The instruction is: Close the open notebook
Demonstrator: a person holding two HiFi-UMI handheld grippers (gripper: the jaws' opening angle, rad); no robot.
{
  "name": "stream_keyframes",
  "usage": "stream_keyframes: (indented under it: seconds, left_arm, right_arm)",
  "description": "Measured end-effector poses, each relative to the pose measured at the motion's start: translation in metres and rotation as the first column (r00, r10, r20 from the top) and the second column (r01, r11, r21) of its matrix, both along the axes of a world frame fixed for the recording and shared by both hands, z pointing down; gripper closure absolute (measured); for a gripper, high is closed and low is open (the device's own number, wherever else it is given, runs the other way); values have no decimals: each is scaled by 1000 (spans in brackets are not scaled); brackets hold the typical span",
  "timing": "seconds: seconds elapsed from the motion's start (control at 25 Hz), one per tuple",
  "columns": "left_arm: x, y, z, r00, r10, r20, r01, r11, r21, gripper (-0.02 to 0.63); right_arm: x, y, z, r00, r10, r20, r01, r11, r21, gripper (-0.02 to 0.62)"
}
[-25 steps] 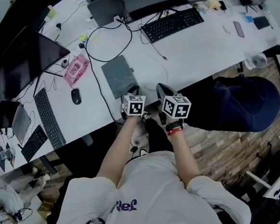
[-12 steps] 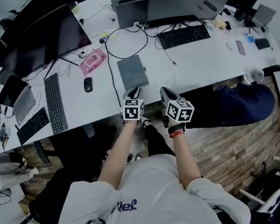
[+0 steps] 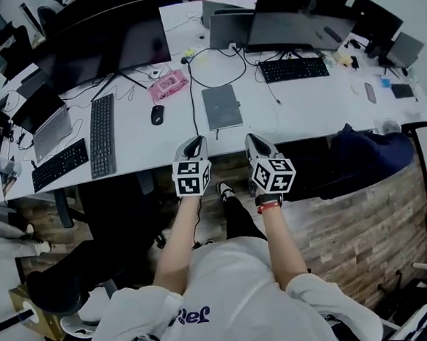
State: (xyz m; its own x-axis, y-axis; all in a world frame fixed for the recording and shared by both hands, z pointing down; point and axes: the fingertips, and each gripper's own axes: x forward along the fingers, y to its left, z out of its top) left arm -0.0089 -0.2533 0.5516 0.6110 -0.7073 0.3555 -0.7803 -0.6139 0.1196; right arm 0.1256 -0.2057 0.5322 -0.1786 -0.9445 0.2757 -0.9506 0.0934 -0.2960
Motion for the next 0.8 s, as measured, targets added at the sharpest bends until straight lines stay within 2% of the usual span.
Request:
stream_keyframes:
  seconds: [0.2, 0.32, 0.48, 0.8]
  left_arm:
    - [-43, 39, -29, 999, -37, -16, 38, 997, 61, 578]
    - [-57, 52, -51, 997, -45, -65, 51, 993, 102, 580]
    - [-69, 69, -71, 997, -38, -61, 48, 984, 172, 579]
    - [-78, 97, -81, 999, -32, -45, 40, 976, 213, 580]
  right_arm:
    - [-34, 35, -25, 999, -27, -47, 29, 999, 25, 581]
    - [-41, 49, -44, 997, -11, -72, 16, 998, 66, 581]
    - [-48, 63, -56, 995, 4, -100, 6, 995, 95, 581]
    - [-60, 86, -71, 991, 17, -129, -1, 993, 118, 583]
